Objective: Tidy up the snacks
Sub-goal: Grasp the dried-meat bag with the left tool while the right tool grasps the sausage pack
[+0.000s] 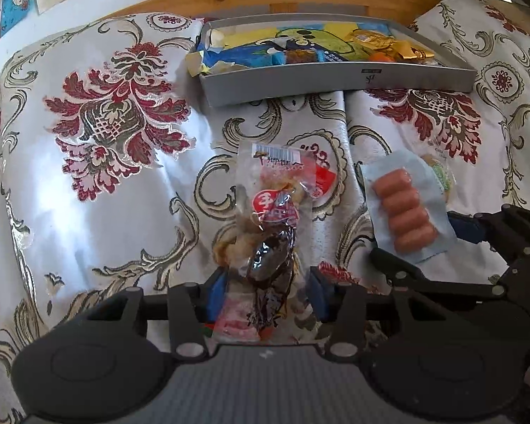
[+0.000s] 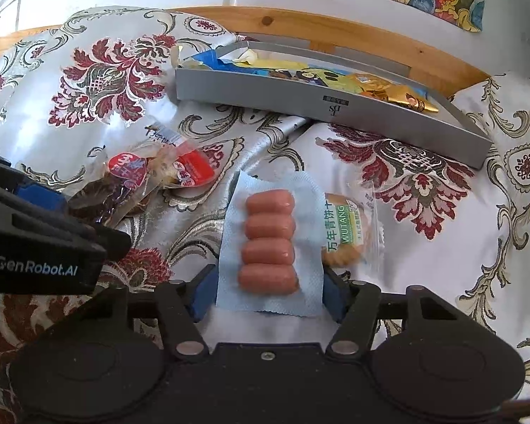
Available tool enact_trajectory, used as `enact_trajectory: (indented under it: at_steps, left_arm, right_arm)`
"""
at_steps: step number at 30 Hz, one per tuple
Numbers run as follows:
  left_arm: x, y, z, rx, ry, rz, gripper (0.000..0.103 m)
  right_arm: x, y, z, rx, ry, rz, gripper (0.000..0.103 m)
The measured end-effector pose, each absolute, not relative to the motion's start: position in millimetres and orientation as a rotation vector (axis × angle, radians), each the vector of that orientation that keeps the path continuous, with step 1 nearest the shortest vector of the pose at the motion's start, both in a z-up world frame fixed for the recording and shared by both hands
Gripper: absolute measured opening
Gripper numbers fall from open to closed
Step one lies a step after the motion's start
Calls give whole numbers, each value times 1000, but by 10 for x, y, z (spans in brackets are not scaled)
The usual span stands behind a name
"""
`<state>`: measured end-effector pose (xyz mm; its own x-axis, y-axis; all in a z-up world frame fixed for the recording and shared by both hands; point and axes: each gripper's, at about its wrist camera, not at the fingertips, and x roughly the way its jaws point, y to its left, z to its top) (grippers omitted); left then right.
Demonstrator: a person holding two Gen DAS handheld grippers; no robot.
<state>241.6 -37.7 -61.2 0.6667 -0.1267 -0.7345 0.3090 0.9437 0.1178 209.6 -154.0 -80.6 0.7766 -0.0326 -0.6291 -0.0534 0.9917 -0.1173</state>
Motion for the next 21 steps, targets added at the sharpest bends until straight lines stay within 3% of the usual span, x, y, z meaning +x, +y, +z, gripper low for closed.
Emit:
enact_trajectory:
  at_steps: [21]
  left_arm:
    - [2337, -380, -441, 197, 774, -181, 49]
  right_arm:
    - [1986, -1383, -806, -392, 602, 5, 56]
